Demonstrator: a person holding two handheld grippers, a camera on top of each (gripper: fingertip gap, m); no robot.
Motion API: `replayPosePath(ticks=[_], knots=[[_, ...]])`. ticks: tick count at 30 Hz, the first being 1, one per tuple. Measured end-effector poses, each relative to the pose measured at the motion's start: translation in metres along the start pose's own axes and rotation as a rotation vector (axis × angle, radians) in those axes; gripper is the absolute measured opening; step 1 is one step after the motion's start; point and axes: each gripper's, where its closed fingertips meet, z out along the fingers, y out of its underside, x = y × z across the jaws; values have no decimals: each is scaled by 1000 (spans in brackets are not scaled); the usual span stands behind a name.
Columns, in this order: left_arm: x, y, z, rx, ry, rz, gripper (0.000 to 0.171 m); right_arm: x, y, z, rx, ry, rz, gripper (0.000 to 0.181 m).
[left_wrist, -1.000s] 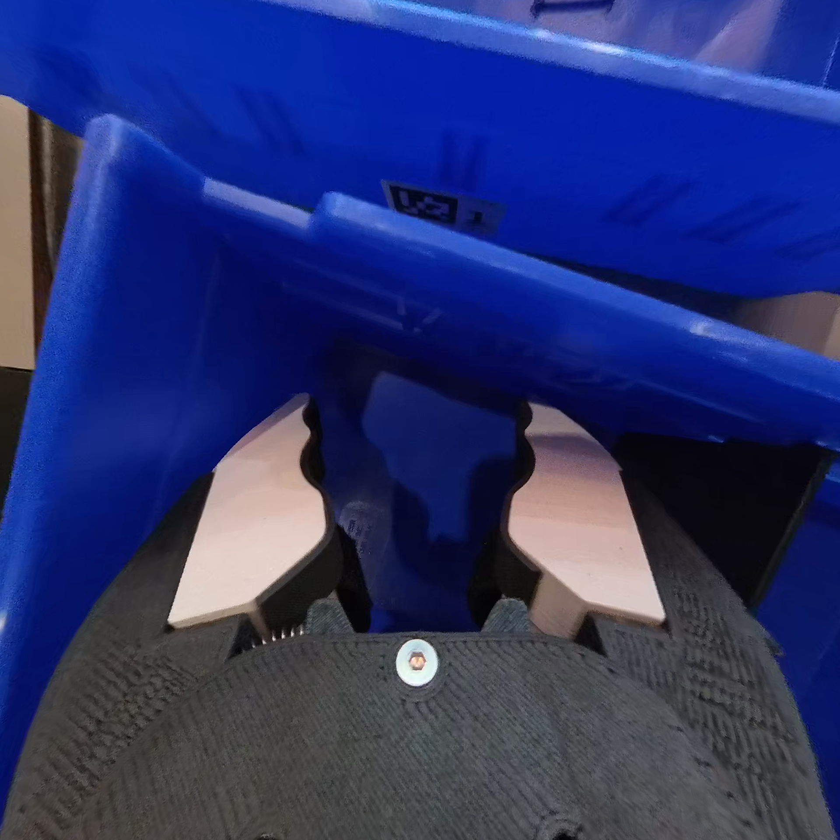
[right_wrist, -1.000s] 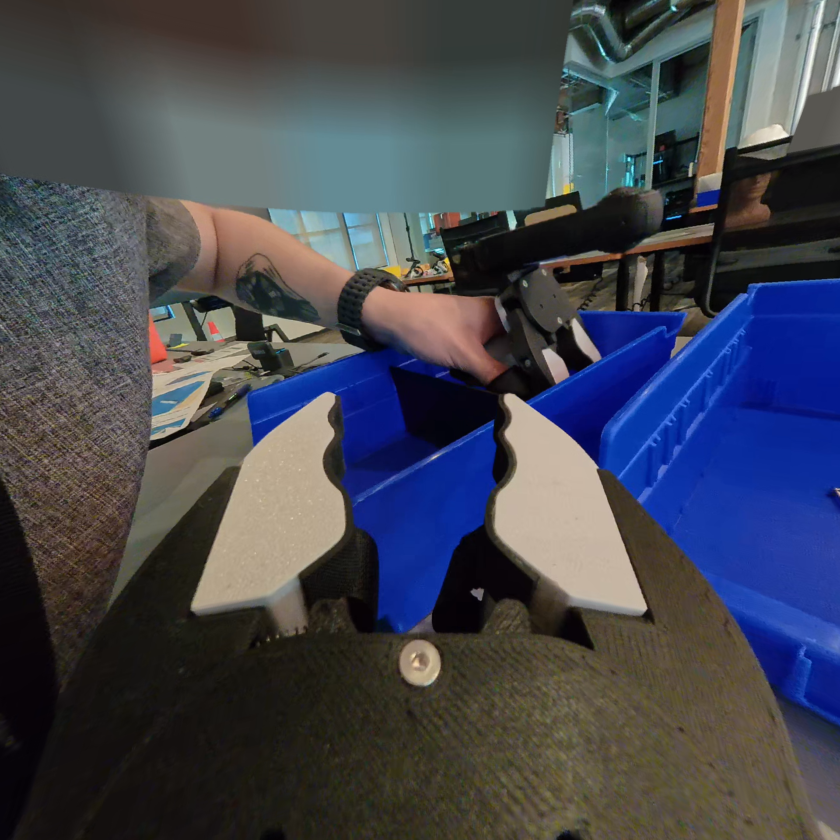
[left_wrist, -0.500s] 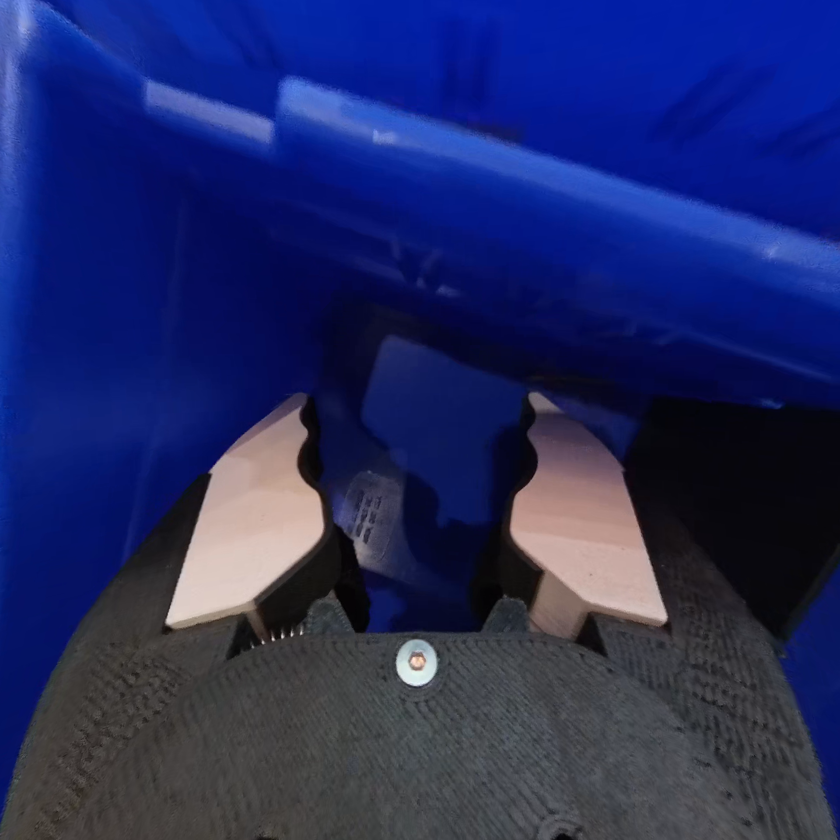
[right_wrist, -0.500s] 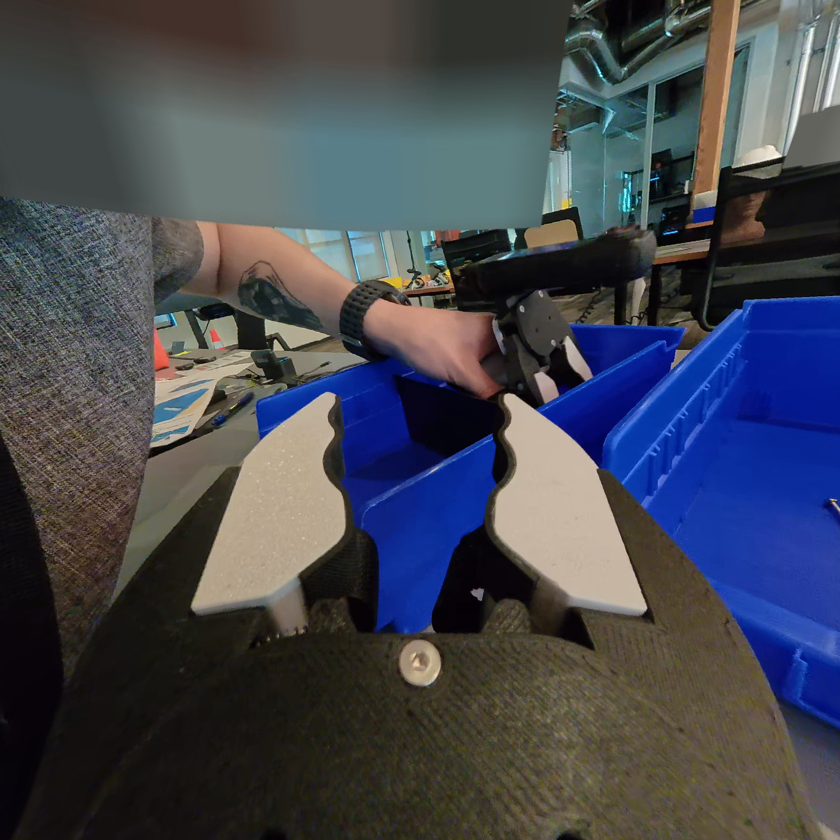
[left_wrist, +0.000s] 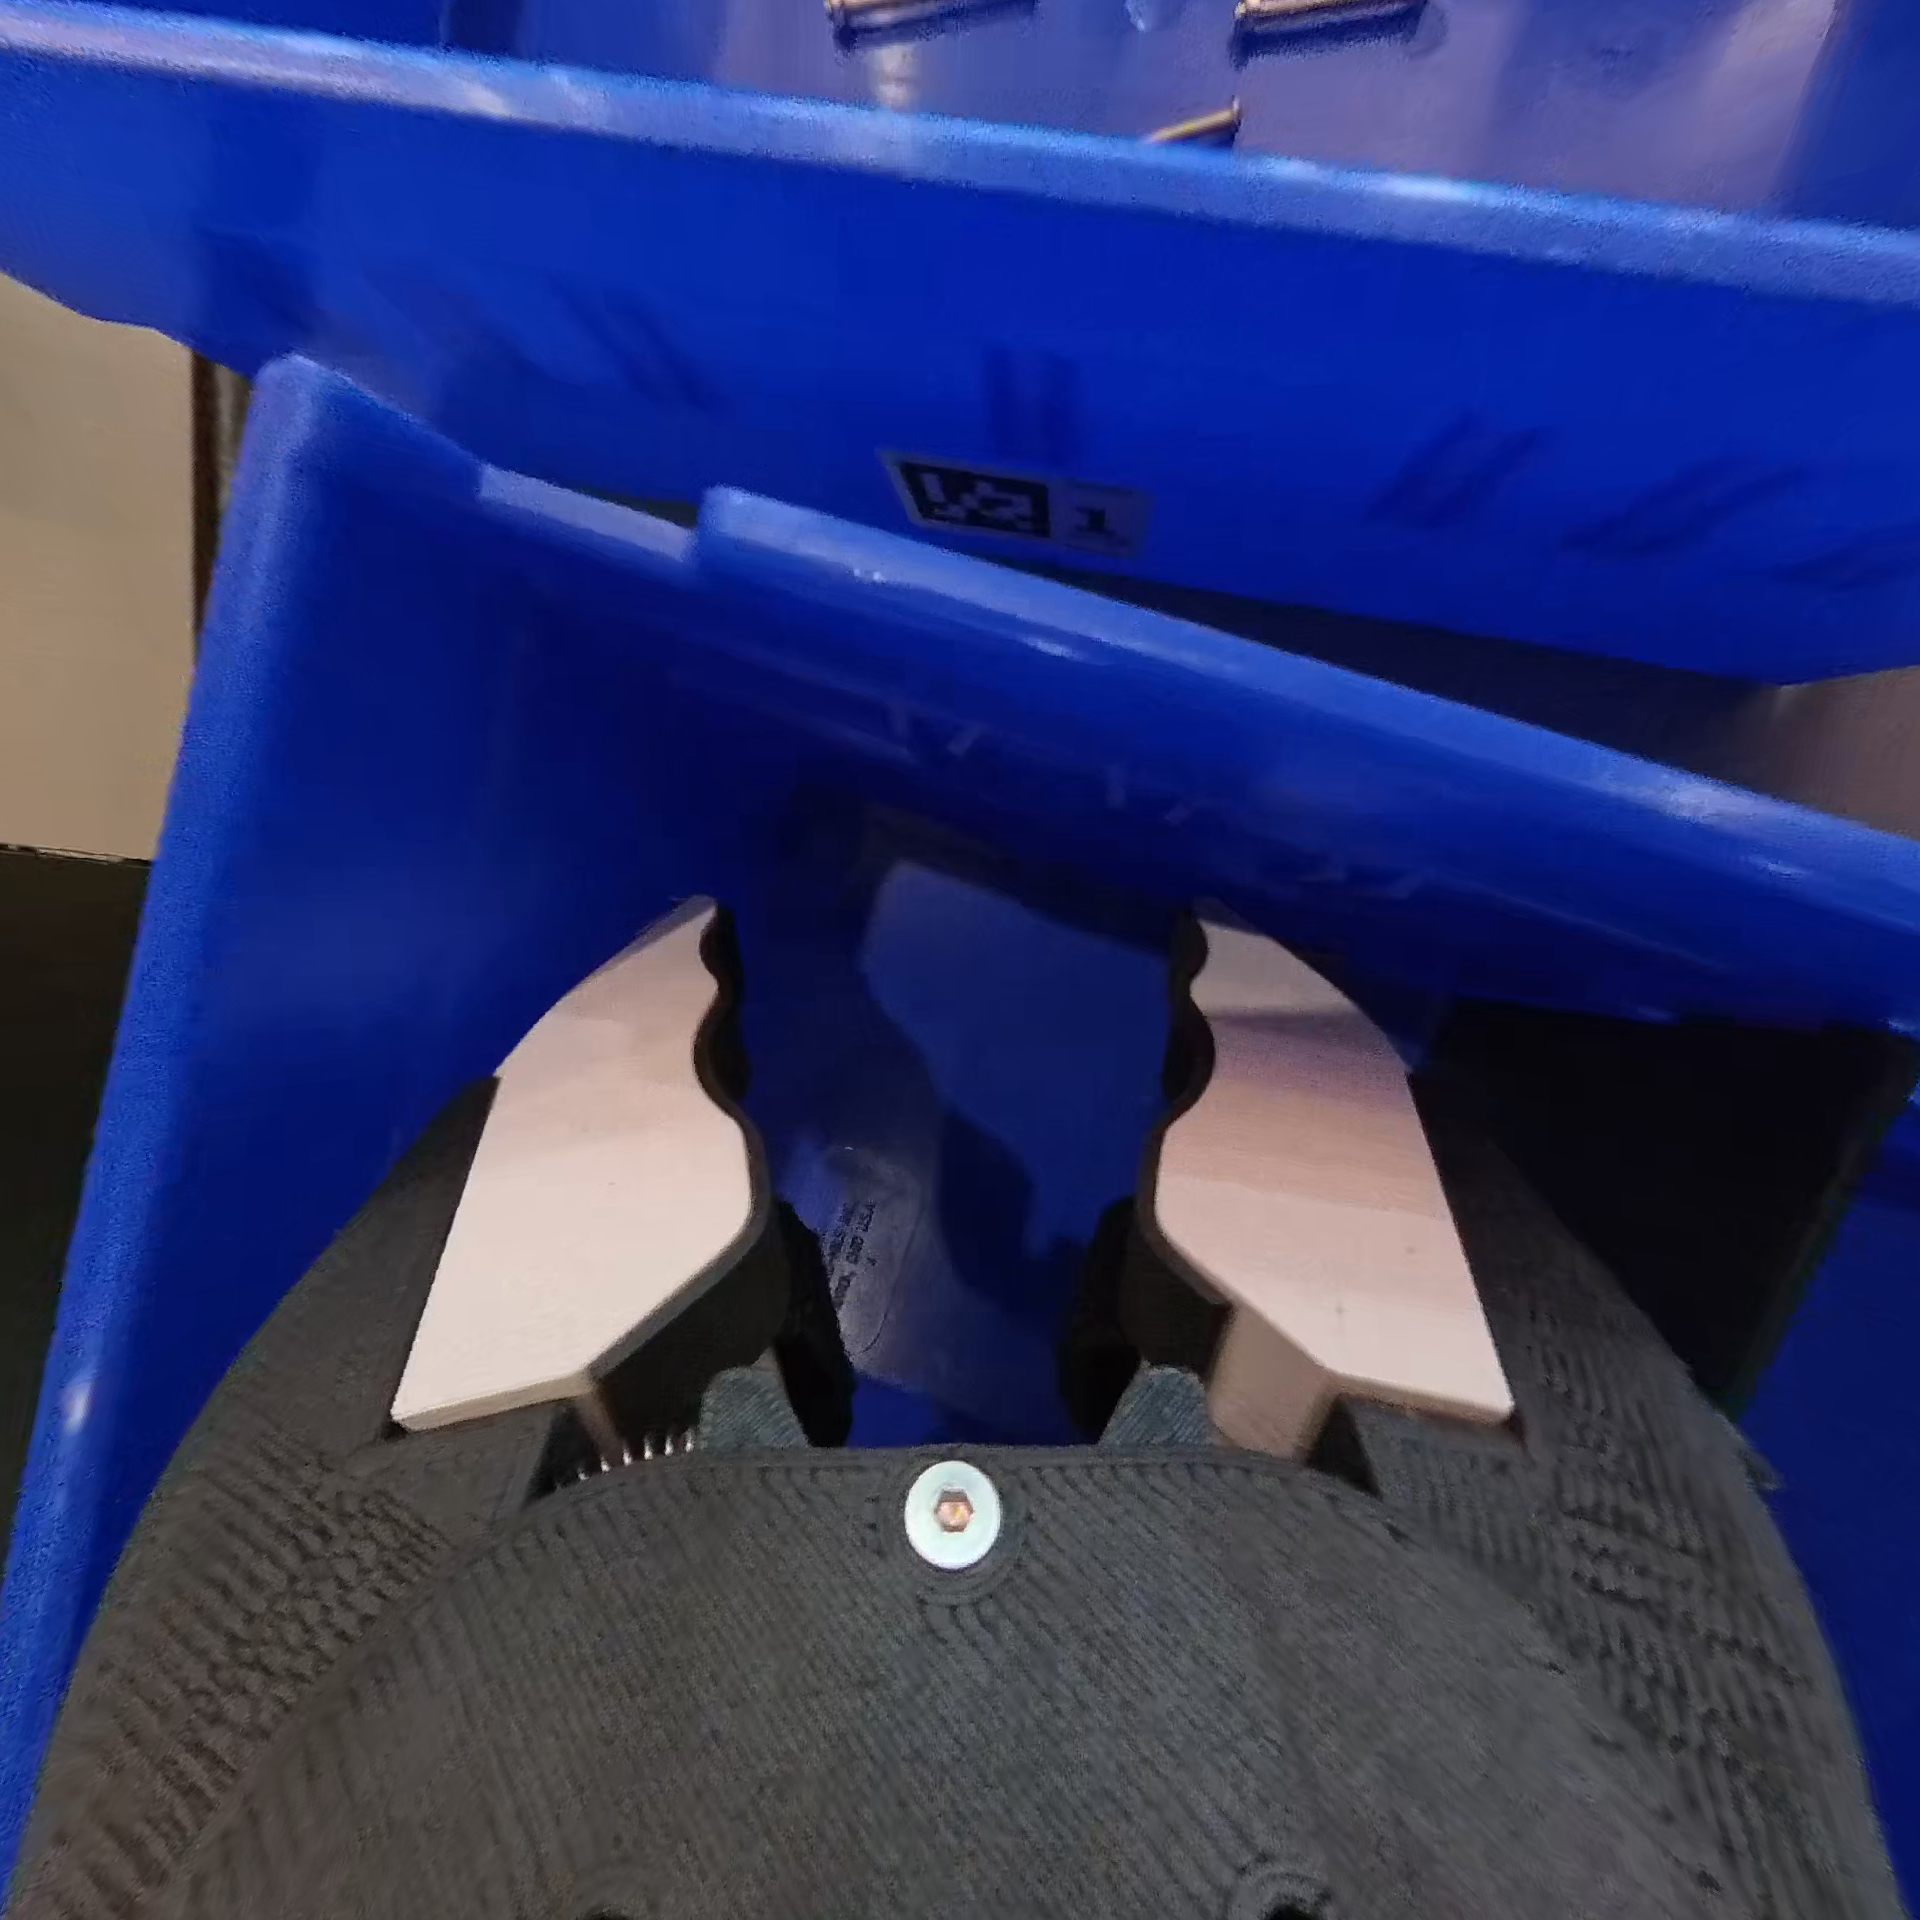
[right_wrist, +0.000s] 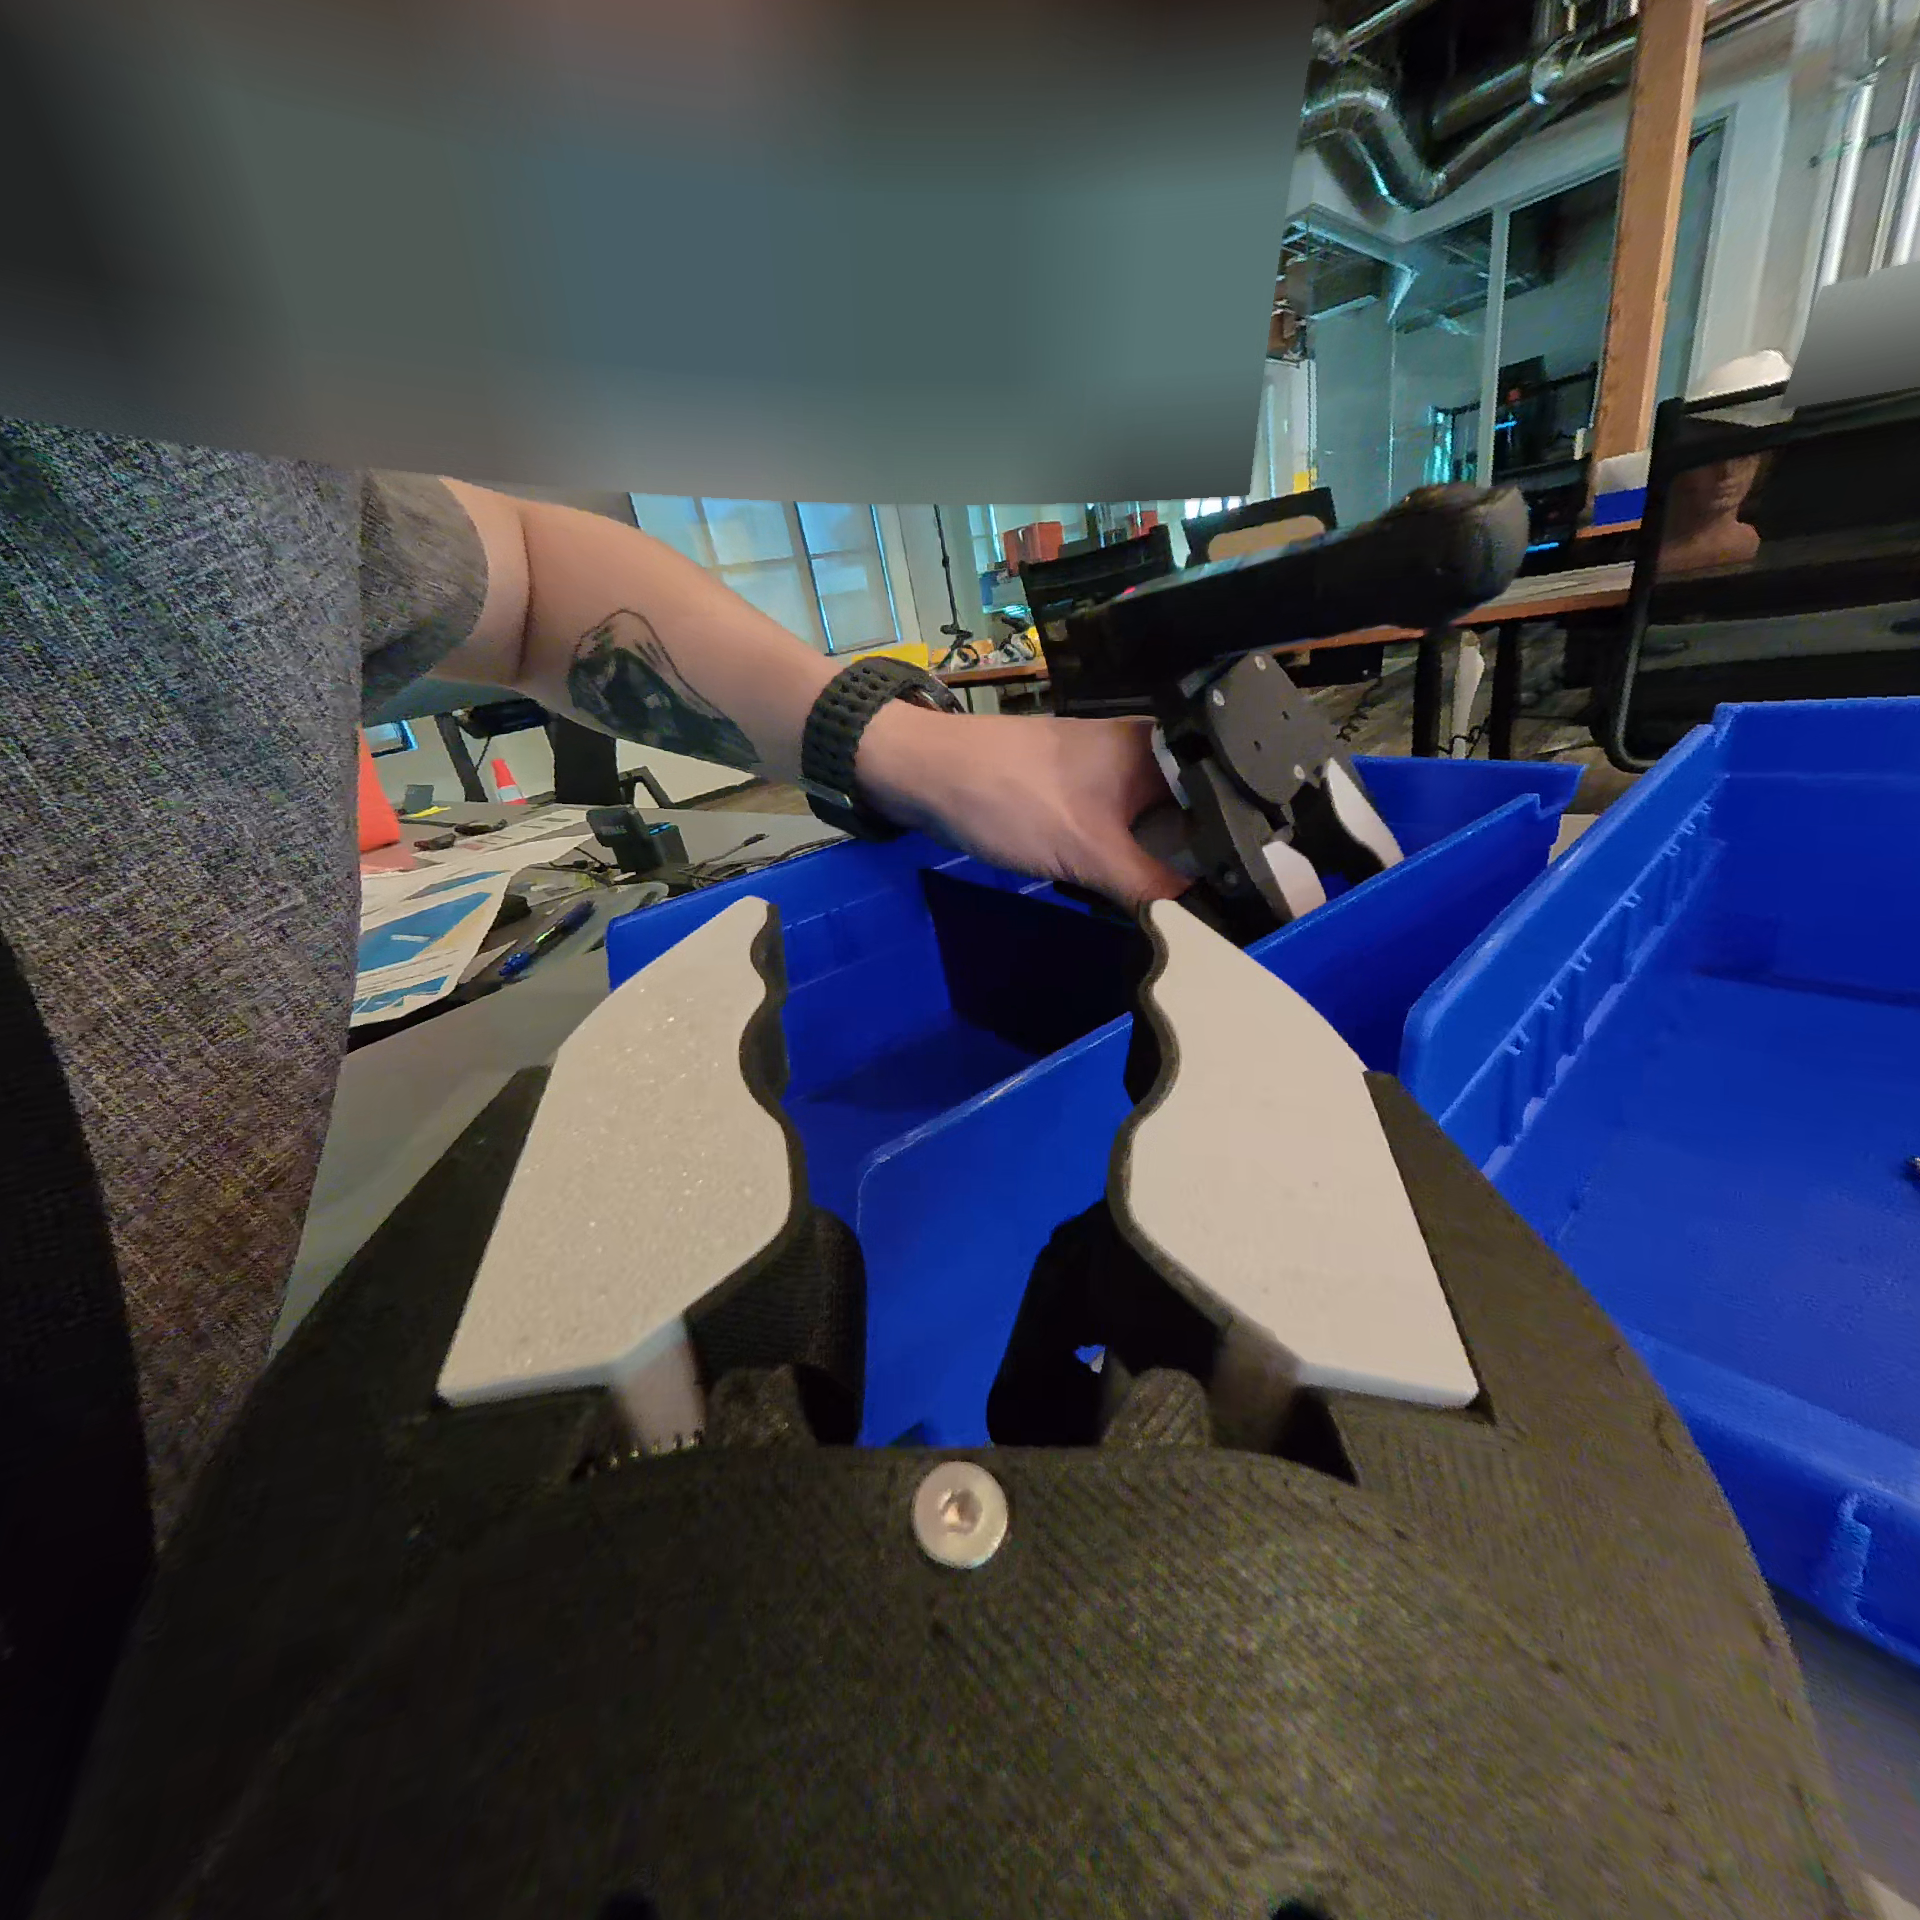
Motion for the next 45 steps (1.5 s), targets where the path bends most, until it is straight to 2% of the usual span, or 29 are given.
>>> replayPosePath(ticks=[6, 11, 14, 18, 23, 25, 29, 32, 35, 38, 41, 45], knots=[[4, 8, 7, -40, 4, 8, 86, -1, -1, 1, 3, -6, 0, 64], [3, 10, 6, -49, -3, 15, 85, -1, -2, 0, 9, -4, -3, 64], [-1, 15, 2, -59, -18, 24, 83, -2, -3, 0, 11, -5, -3, 64], [-7, 10, -15, -11, -30, 46, 80, -4, -2, 1, 10, -14, -3, 64], [10, 14, -30, 5, 109, 263, 74, -6, -2, 1, 8, -22, -3, 64], [12, 17, -31, -1, 125, 354, 71, -6, -1, 2, 7, -23, -4, 64], [31, 23, -26, -34, 247, 493, 66, -5, 0, 2, 2, -22, 0, 64], [39, 27, -16, -81, 312, 602, 49, -5, 2, 4, -7, -25, 3, 64], [46, 31, -8, -118, 398, 659, 49, -4, 2, 4, -7, -21, 6, 64], [53, 30, -8, -100, 475, 702, 49, -2, 2, 3, -5, -19, 16, 64], [56, 24, -5, -50, 470, 781, 44, -2, 3, 4, -10, -24, 21, 64], [58, 22, -4, -10, 488, 794, 38, -2, 3, 4, -10, -27, 25, 64]])
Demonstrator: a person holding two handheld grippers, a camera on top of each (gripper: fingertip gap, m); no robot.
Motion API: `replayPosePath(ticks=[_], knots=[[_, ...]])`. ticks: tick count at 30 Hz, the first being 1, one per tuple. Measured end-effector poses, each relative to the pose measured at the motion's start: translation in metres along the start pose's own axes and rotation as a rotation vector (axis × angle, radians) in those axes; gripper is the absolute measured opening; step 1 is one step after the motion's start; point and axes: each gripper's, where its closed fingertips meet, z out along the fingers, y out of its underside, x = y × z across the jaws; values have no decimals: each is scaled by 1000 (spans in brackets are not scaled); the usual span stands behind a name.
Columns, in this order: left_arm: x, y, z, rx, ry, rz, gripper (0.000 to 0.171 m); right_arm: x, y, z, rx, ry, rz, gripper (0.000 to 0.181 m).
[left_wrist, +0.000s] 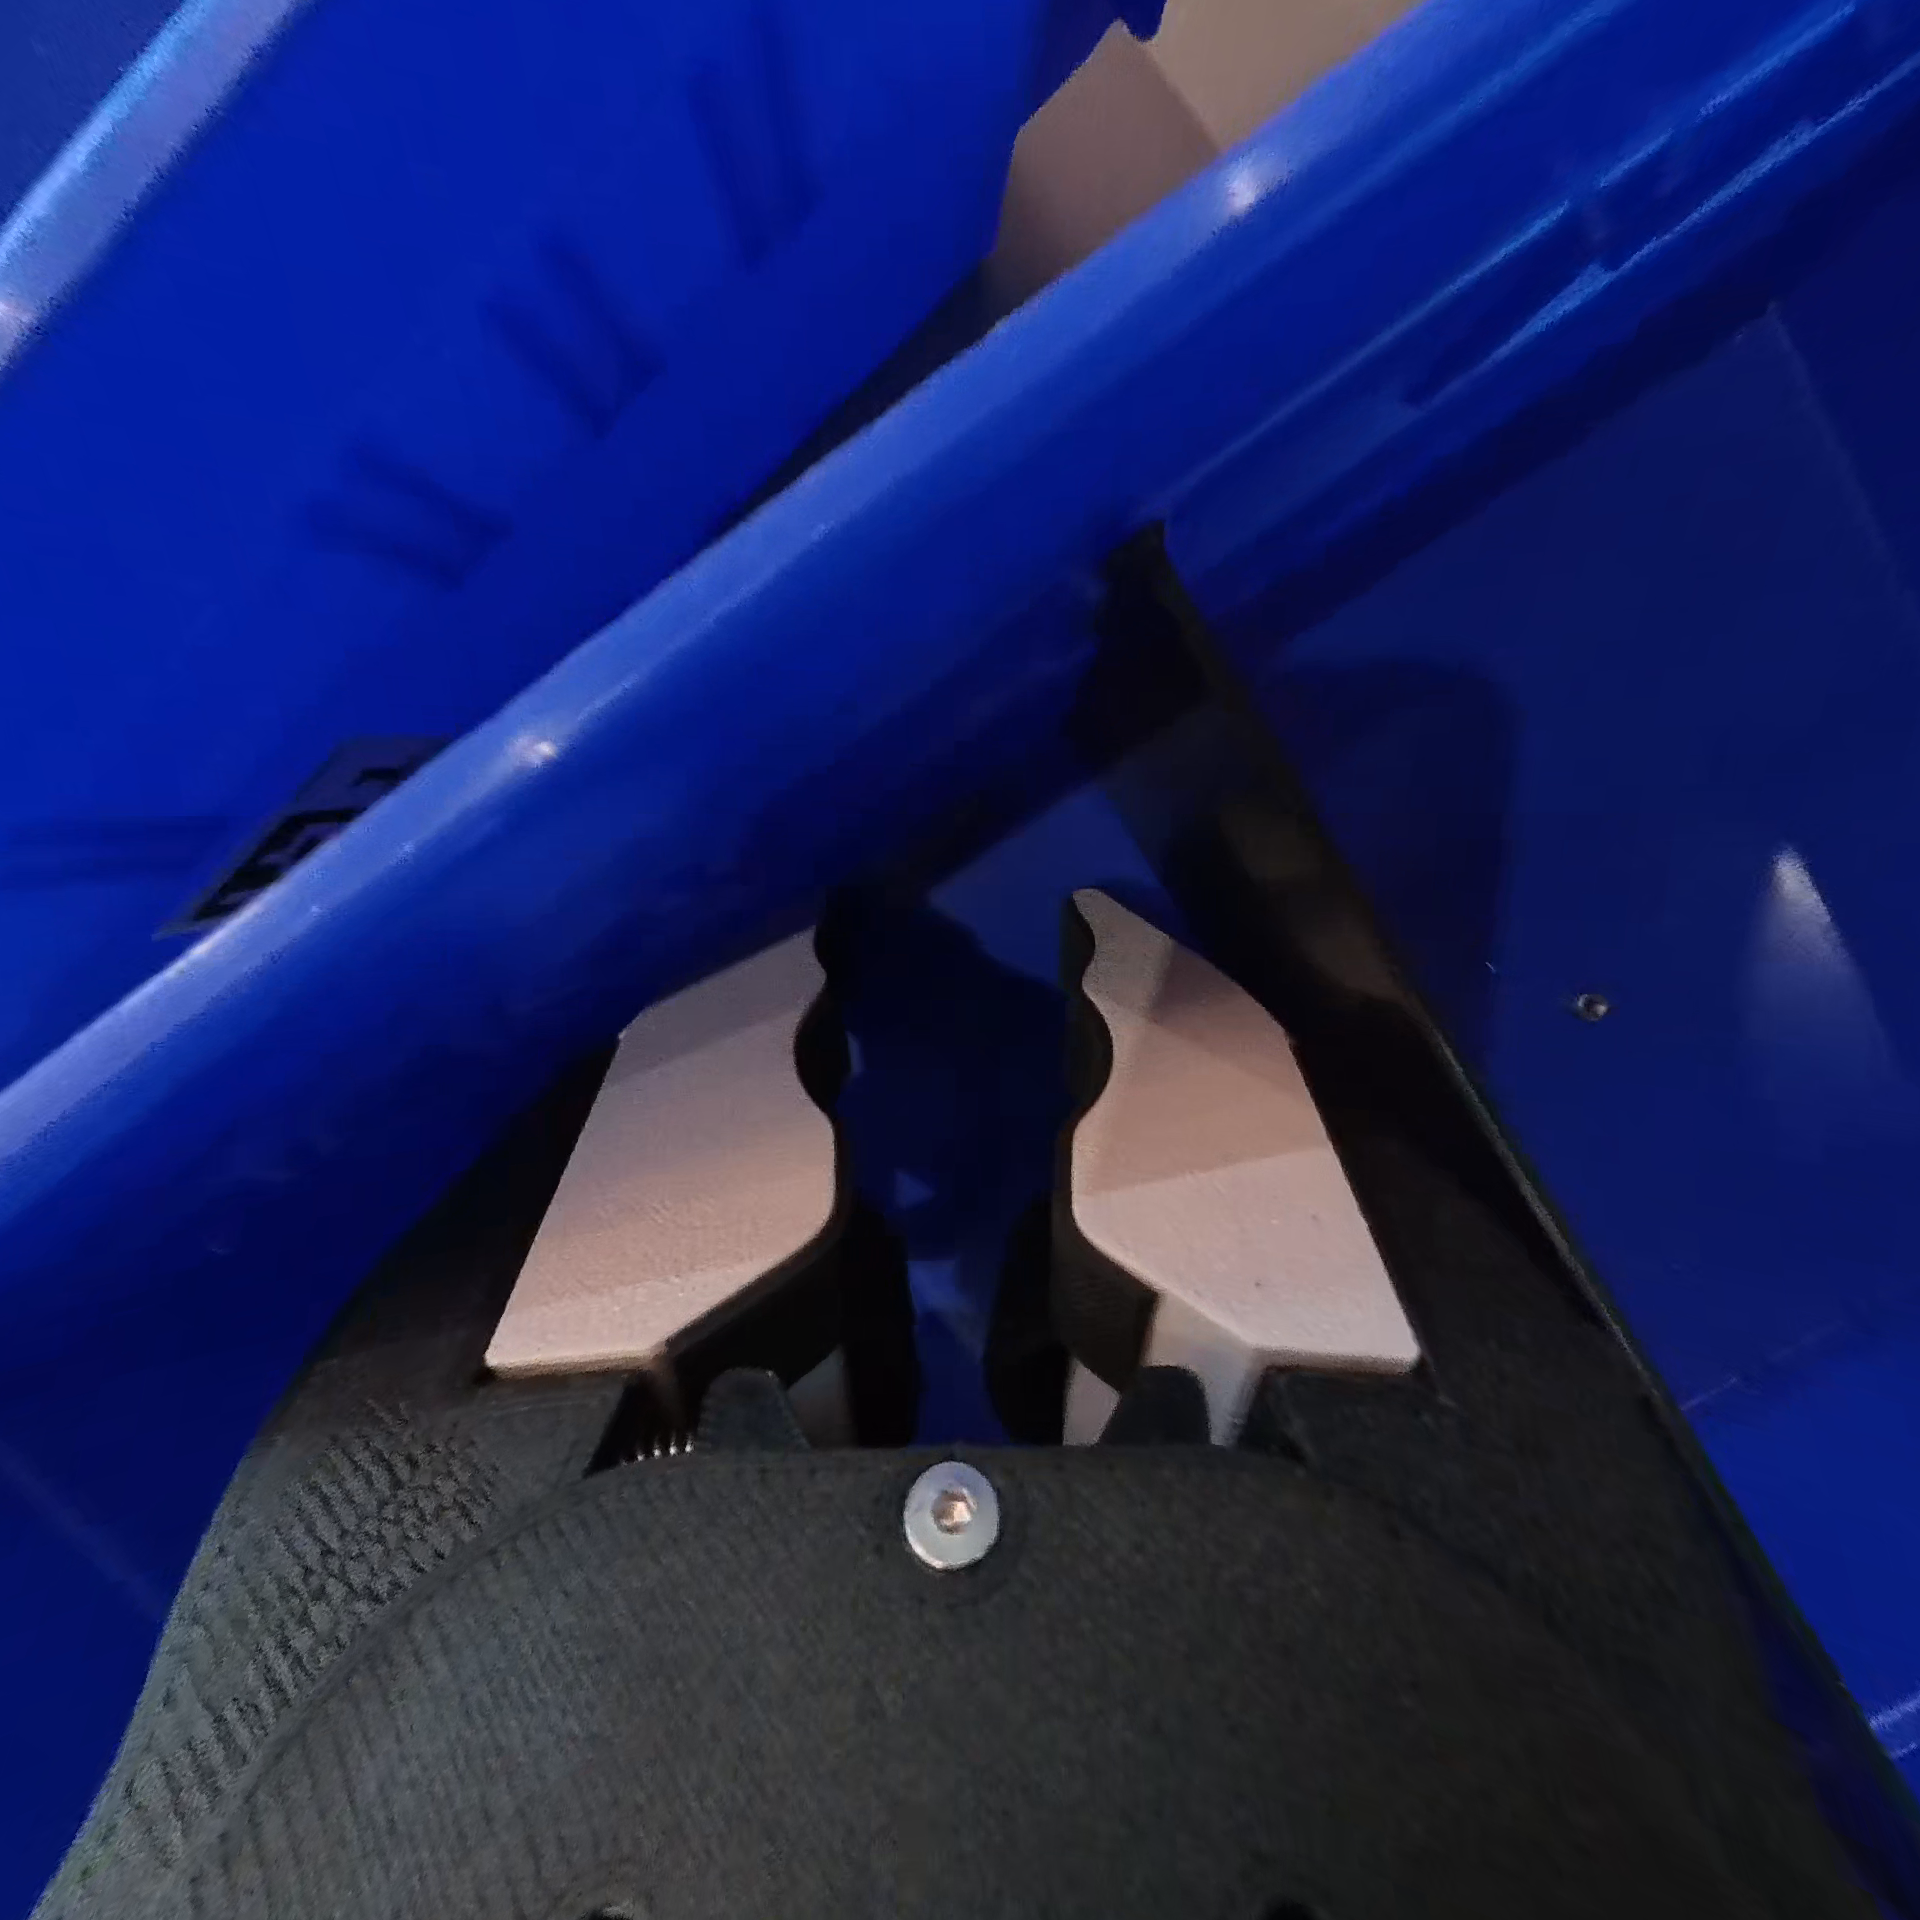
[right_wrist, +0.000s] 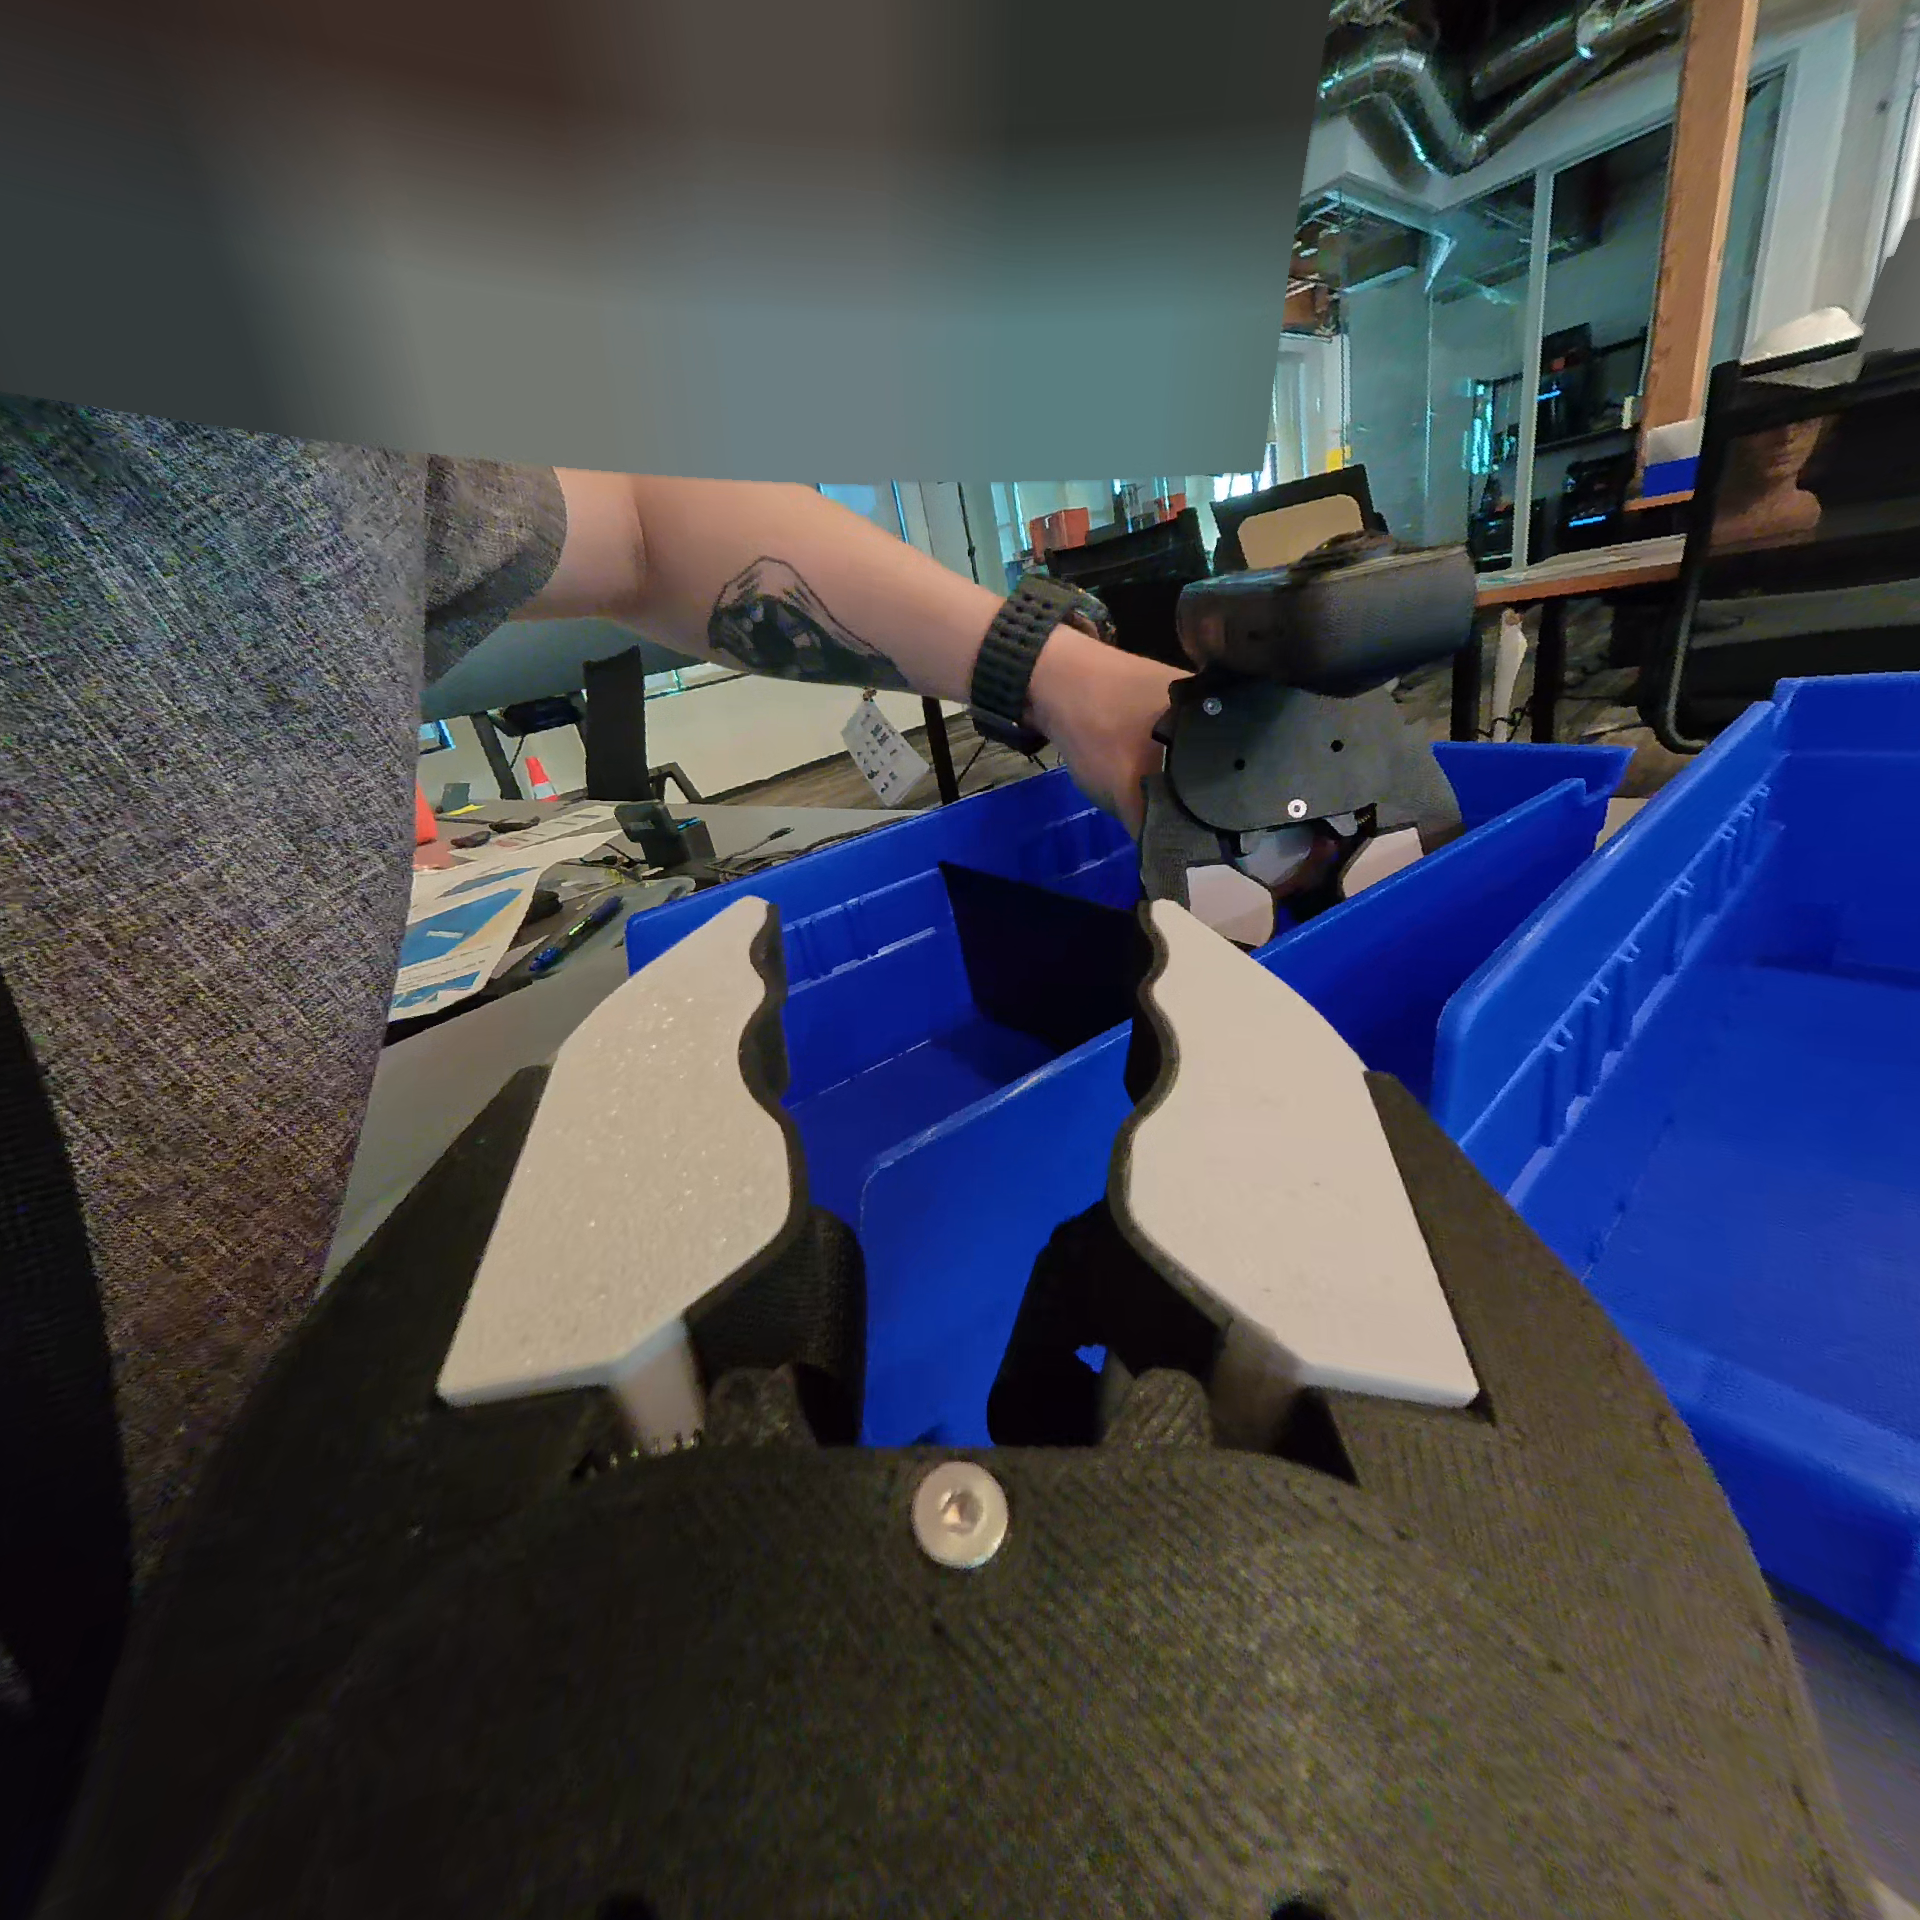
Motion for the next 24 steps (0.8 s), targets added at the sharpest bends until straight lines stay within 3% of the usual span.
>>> replayPosePath(ticks=[24], knots=[[-3, 6, -3, -26, 0, -7, 12, -1, -2, -1, 8, -7, 13, 64]])
